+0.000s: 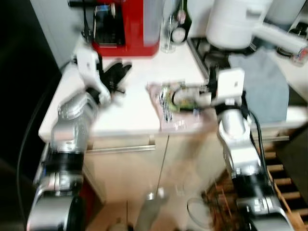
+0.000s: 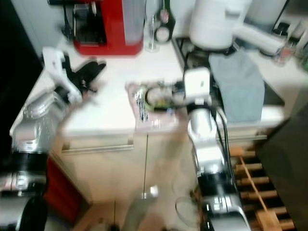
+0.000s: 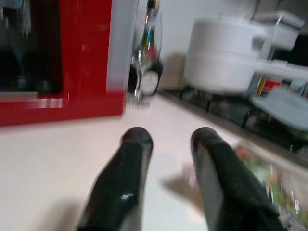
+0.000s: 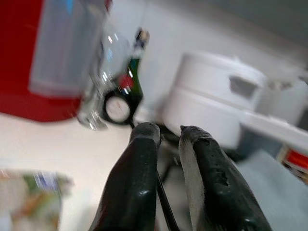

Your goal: Restocking fridge

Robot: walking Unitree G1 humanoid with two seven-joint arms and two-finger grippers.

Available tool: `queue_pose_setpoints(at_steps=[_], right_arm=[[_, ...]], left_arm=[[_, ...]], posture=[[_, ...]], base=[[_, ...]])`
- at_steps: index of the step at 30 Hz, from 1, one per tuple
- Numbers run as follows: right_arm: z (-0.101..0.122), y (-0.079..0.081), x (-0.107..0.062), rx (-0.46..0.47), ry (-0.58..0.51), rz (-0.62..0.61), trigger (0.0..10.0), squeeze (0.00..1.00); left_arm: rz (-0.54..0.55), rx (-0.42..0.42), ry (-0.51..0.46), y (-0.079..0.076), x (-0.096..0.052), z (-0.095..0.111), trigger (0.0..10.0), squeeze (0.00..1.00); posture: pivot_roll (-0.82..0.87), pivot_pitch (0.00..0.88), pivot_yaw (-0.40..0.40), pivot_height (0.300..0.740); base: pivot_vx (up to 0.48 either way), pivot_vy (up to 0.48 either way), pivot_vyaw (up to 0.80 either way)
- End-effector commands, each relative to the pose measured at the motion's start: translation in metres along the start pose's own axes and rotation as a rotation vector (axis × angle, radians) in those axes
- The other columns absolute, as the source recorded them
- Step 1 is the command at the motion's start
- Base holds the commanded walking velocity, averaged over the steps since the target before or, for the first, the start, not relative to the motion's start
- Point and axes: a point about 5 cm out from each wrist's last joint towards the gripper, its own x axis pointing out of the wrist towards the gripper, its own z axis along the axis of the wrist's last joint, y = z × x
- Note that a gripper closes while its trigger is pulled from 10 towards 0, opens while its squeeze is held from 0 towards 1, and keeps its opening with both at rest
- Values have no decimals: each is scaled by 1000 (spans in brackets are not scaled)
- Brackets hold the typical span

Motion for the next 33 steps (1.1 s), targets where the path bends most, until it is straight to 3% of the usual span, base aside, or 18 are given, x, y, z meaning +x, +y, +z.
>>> queue_pose_setpoints(at_steps=[1, 2, 3, 8, 12, 15, 20, 29, 33], right_arm=[[2, -2, -1, -24, -14, -30, 10000, 1000], [0, 1, -2, -25, -3, -26, 10000, 90], [-1, 5, -2, -21, 5, -26, 10000, 0], [4, 2, -1, -21, -14, -48, 10000, 0], [-2, -1, 2, 68, 43, -69, 10000, 0], [1, 2, 3, 88, 30, -46, 10000, 0], [-6, 6, 5, 70, 79, -17, 10000, 0], [-7, -1, 9, 49, 67, -24, 10000, 0], [-8, -2, 11, 55, 76, -36, 10000, 0]], left_arm=[[-4, 42, -44, -8, 5, 14, 10000, 0], [-10, 36, -57, -15, 7, 13, 10000, 0], [-24, 21, -69, -23, 10, 14, 10000, 0], [-31, 16, -84, -30, 15, 18, 10000, 0], [35, 69, -52, -25, 18, 12, 10000, 0], [46, 31, -38, -28, 18, 9, 10000, 0], [32, 37, -47, -36, 19, 7, 10000, 0], [69, 67, -45, -34, 19, 6, 10000, 0], [79, 66, -49, -33, 21, 7, 10000, 0]], posture=[[18, 0, -11, 740], [9, 0, -12, 740], [-5, 0, -7, 740], [-21, 0, -4, 740], [-35, 0, -17, 740], [-30, 0, -22, 740], [-6, 0, -50, 740], [-1, 0, -64, 740], [-7, 0, -67, 740]], base=[[0, 0, 0], [0, 0, 0], [0, 0, 0], [0, 253, 0], [0, 111, 0], [0, 0, 0], [0, 470, -247], [0, 0, -726], [0, 0, 0]])
